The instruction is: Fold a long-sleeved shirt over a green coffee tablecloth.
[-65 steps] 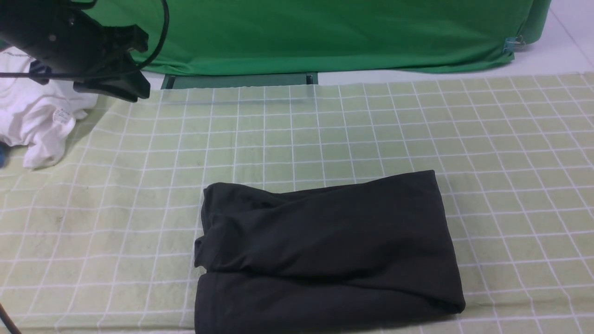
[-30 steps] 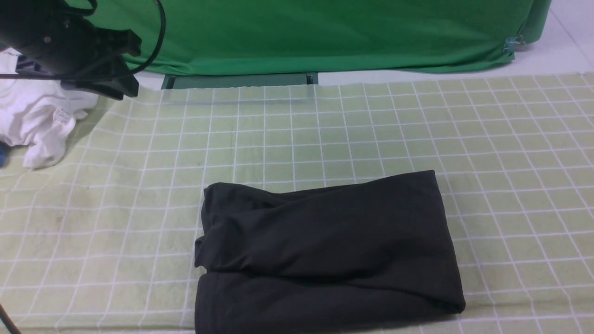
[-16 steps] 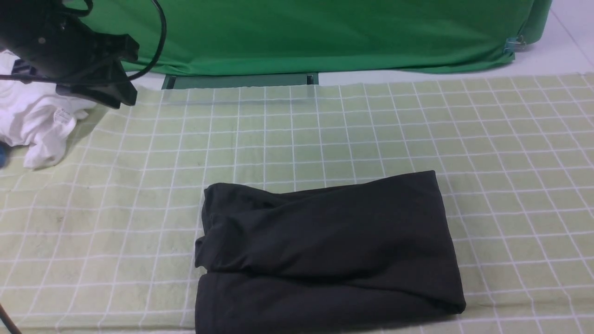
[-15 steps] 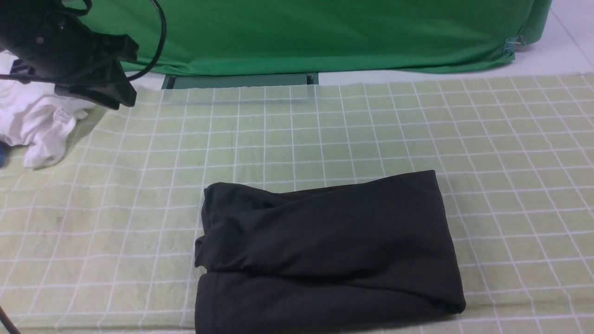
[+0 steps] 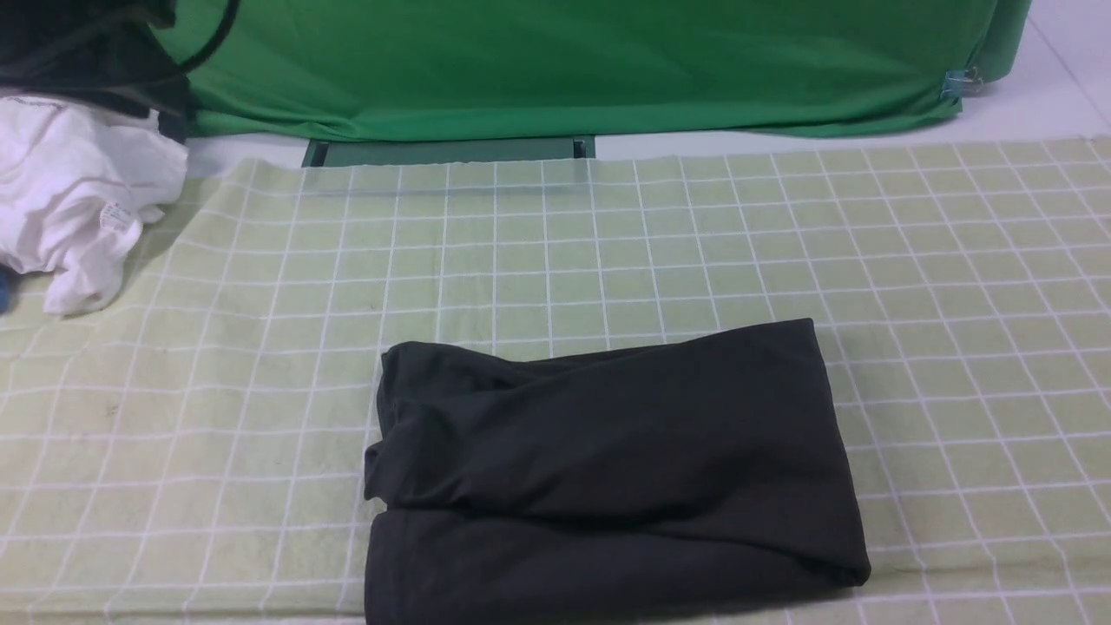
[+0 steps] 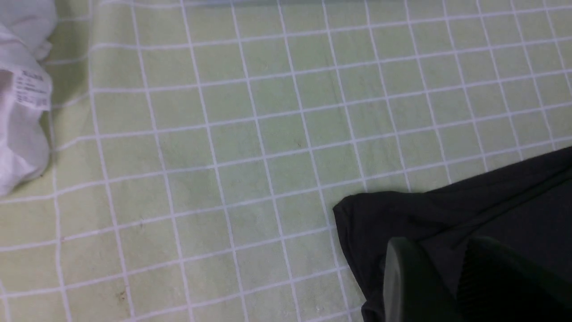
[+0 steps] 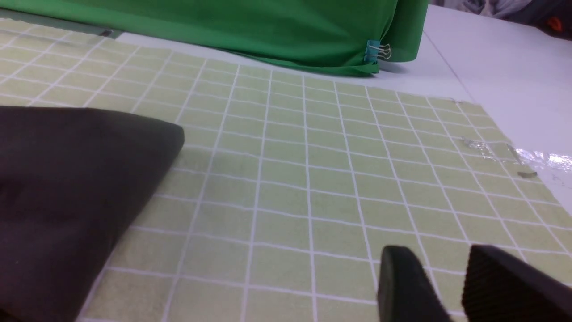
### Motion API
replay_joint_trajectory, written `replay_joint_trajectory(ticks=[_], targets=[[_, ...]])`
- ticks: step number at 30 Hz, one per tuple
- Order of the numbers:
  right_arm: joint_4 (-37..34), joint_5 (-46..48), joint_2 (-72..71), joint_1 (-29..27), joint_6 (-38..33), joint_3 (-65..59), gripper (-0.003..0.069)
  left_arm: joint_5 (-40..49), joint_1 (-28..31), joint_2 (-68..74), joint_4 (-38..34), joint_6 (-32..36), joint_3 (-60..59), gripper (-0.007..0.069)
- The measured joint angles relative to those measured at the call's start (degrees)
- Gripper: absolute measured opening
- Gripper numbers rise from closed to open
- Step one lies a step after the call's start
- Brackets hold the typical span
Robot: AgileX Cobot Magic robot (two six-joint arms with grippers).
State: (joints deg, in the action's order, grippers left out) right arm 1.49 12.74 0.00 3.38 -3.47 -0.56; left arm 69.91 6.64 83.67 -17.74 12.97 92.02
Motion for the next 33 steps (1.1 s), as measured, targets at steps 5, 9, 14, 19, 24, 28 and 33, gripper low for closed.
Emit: replay_joint_trajectory(ticks=[5, 9, 14, 19, 24, 28, 33], targets=[[0.0, 0.0, 0.0, 0.0, 0.0, 0.0, 0.0232, 0.02, 0.0, -5.27, 2.25, 0.04, 0.0, 0.0172], [0.0, 0.0, 0.0, 0.0, 0.0, 0.0, 0.0237, 0.02, 0.0, -10.22, 2.21, -0.61, -0.16, 0.0172], [0.0, 0.0, 0.0, 0.0, 0.0, 0.0, 0.0237, 0.04, 0.0, -15.76, 1.63, -0.88, -2.83, 0.0172], [0.0, 0.0, 0.0, 0.0, 0.0, 0.0, 0.0237, 0.04, 0.0, -23.59, 1.45, -0.88, -9.2, 0.0172], [0.0, 0.0, 0.0, 0.0, 0.0, 0.0, 0.0237, 0.04, 0.0, -31.68, 1.4, -0.88, -16.78, 0.0172], [0.0, 0.0, 0.0, 0.0, 0.0, 0.0, 0.0237, 0.06, 0.0, -40.56, 1.16, -0.88, -24.53, 0.0172], [0.0, 0.0, 0.0, 0.0, 0.0, 0.0, 0.0237, -0.98, 0.0, -55.14, -1.7, -0.38, -36.17, 0.0172]])
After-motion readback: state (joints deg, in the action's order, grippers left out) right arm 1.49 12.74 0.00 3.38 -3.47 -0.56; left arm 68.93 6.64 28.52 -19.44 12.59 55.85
